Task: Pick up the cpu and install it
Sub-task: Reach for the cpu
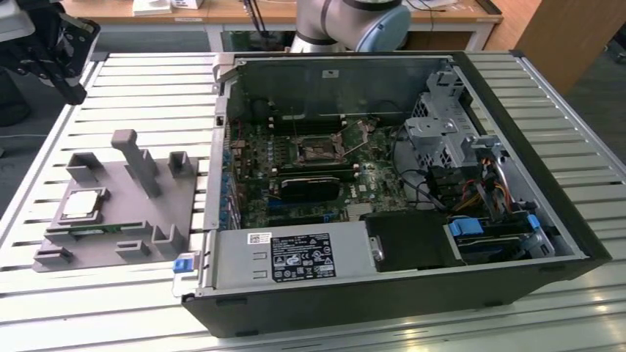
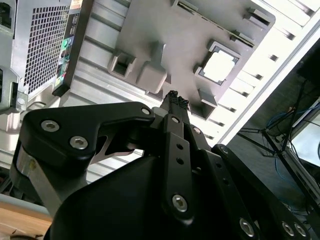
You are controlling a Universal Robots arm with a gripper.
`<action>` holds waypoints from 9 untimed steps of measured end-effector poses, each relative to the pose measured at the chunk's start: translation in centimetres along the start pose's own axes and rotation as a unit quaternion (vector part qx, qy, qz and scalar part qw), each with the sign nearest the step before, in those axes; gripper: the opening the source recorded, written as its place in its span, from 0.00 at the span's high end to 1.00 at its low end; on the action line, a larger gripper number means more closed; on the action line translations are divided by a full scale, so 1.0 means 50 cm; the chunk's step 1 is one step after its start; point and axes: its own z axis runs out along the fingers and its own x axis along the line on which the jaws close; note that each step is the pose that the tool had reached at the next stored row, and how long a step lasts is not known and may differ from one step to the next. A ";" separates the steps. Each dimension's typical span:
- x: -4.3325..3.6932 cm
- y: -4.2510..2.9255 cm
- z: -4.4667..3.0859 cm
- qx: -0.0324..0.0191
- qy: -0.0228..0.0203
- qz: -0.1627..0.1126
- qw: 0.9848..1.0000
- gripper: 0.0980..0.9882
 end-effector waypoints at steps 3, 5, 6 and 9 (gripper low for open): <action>0.012 -0.001 0.000 0.000 0.000 0.000 1.000 0.99; 0.021 -0.002 0.000 0.000 0.000 0.000 1.000 0.99; 0.025 -0.002 0.000 0.000 0.000 0.000 1.000 0.99; 0.040 -0.003 -0.001 0.000 0.000 0.000 1.000 0.99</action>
